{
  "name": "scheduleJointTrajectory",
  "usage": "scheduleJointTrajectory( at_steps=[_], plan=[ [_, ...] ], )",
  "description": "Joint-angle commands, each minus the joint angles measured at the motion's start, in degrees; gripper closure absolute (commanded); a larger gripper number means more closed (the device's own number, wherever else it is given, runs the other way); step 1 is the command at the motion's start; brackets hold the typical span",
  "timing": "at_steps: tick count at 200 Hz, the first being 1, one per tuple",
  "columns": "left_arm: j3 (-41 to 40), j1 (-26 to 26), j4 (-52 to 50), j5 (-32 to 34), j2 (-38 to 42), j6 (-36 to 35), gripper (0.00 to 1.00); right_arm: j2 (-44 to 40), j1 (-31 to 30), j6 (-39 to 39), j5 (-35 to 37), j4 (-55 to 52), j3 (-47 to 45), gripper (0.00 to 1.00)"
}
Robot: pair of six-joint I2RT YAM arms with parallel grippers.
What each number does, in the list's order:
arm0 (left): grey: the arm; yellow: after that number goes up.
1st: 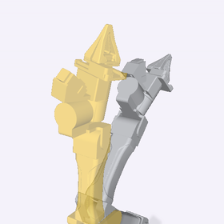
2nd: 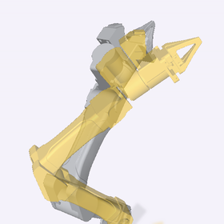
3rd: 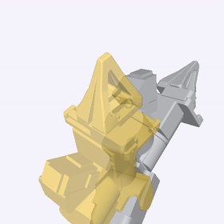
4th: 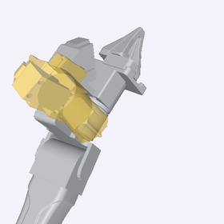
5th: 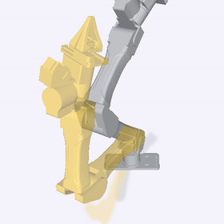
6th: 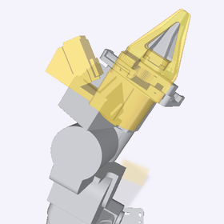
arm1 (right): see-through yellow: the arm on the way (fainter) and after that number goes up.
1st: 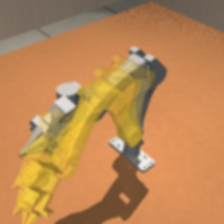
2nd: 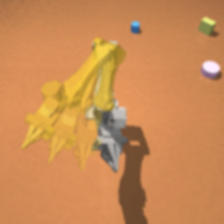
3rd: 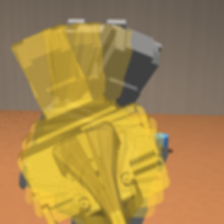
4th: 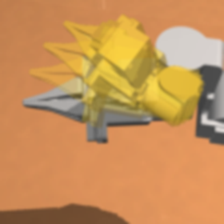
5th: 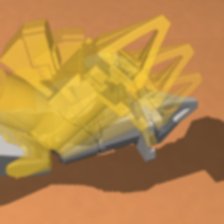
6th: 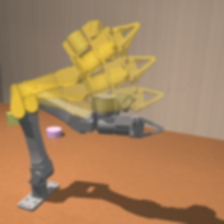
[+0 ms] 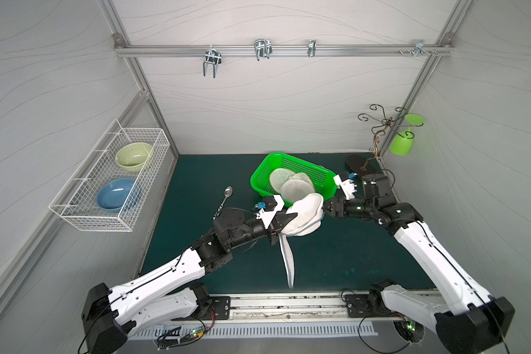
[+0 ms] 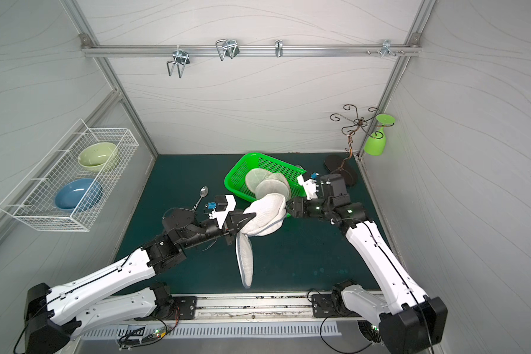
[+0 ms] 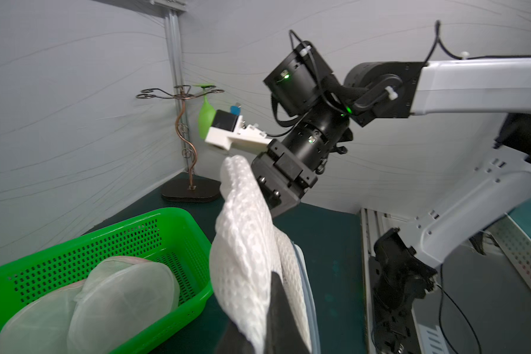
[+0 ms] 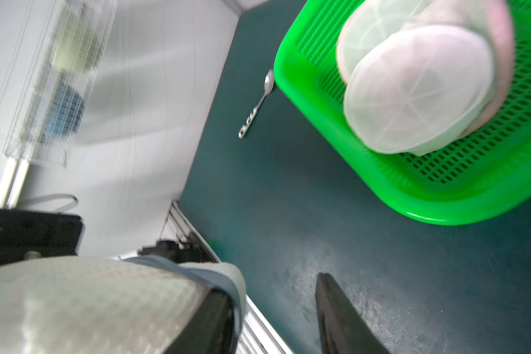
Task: Turn the laundry bag inside out
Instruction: Turn over the laundry bag.
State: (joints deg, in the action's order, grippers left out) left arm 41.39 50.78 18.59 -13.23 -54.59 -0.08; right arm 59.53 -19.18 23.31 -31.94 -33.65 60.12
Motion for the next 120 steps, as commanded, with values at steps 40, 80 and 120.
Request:
scheduleJointTrajectory(
  at_steps=[40, 80, 120],
  plan=[
    [-1.04, 0.02, 13.47, 11.38, -1.86, 5.42, 1.0, -6.54, 1.11, 11.06, -1.46, -0.19, 3.84, 0.41],
    [-0.09, 0.02, 18.03, 9.3, -5.35, 8.5, 1.0, -3.52, -4.59, 13.77, -6.56, 7.4, 3.93, 0.42],
    [-0.22, 0.03, 18.59, 8.53, -5.68, 9.44, 1.0, 1.42, -4.99, 13.77, -6.03, 8.07, 5.62, 0.53]
  ],
)
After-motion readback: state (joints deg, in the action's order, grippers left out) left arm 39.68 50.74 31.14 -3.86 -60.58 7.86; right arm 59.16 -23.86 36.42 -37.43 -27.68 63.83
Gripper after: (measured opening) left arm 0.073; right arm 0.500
